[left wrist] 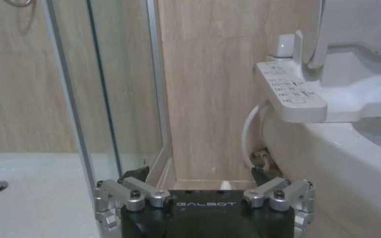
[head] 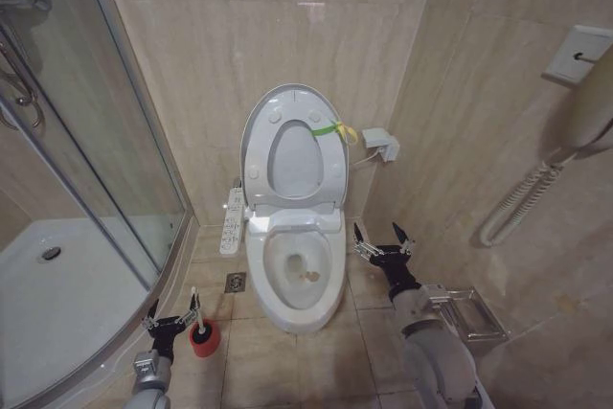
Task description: Open the toilet lid, clean the toilet bowl with a toilet brush, close the toilet lid, and flush.
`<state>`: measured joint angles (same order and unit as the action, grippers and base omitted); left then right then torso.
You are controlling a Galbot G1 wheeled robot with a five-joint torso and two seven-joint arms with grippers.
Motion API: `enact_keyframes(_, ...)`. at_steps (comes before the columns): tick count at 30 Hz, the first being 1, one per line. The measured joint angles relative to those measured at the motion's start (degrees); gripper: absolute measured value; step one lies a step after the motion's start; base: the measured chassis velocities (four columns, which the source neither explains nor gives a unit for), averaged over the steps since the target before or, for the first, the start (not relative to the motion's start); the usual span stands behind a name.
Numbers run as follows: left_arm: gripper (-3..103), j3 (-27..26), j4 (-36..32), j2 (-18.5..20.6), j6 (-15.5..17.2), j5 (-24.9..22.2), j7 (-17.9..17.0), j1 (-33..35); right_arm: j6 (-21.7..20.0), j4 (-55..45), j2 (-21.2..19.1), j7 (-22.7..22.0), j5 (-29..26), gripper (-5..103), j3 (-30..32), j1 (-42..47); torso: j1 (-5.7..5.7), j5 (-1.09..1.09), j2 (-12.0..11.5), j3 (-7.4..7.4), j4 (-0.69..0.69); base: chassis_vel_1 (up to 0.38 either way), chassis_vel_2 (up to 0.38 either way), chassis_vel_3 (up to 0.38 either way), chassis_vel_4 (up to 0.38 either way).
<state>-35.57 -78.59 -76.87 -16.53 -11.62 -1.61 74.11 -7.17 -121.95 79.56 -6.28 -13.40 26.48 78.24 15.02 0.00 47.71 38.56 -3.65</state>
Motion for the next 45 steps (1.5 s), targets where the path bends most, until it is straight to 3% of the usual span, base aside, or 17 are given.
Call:
enact_keyframes(41,100,-0.3,3.6,-0.9,-2.0,1.2,0.1,-0.5,0.0,0.0,0.0,0.0,0.0,100,0.0,0.0,-0.01,0.0,0.0,0.0,0.01,-0.024,0.025,0.021,-0.023)
enact_keyframes(45,100,0.0,5.0,-0.8,-3.5,1.2,1.4,-1.5,0.0,0.0,0.0,0.0,0.0,100,0.0,0.0,0.03,0.0,0.0,0.01,0.02,-0.125,0.128,0.111,-0.14)
